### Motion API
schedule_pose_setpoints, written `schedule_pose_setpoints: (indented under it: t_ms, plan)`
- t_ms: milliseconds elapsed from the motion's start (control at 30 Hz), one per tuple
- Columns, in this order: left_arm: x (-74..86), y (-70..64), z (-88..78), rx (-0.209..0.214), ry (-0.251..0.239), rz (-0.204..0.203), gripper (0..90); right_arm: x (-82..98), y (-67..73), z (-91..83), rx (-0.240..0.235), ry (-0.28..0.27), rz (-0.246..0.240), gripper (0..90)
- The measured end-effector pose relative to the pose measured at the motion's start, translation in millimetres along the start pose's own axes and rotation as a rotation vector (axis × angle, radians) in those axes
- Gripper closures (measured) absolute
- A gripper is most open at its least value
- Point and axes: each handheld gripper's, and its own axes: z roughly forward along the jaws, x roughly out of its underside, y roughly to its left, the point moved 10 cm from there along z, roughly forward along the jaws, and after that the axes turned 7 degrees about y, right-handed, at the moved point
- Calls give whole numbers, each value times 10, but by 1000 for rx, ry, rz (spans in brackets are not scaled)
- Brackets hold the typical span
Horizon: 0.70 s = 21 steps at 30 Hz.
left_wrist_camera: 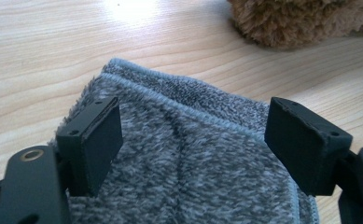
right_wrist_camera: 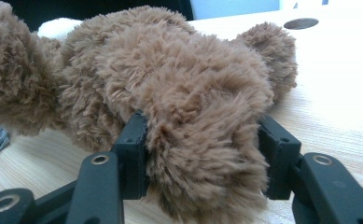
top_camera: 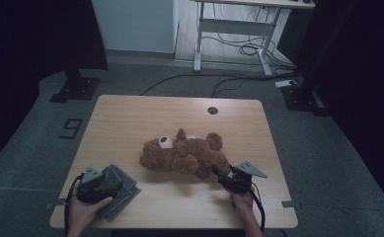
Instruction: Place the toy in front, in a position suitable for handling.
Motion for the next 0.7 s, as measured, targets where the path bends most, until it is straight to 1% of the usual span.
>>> schedule_pose_setpoints:
  t_ms: [133, 167, 267, 333, 400, 567, 667, 700]
  plan:
    - [40, 13, 16, -5, 11, 5, 199, 1, 1, -1, 0, 1, 1, 463]
    - [72, 14, 45, -5, 26, 8, 199, 2, 1, 0, 0, 1, 1, 463]
    - [105, 17, 100, -12, 48, 13, 199, 3, 1, 2, -1, 2, 2, 463]
    - [130, 21, 134, -13, 61, 13, 196, 3, 2, 0, -1, 2, 1, 463]
    - [138, 23, 152, -16, 62, 13, 193, 4, 1, 0, -1, 2, 1, 463]
    - [152, 13, 198, -58, 70, 48, 198, 9, 0, 10, 2, 3, 2, 460]
    - [151, 19, 197, -68, 72, 49, 215, 10, 2, 10, 3, 3, 3, 460]
    - [150, 29, 194, -75, 71, 53, 244, 11, 3, 10, 3, 3, 4, 460]
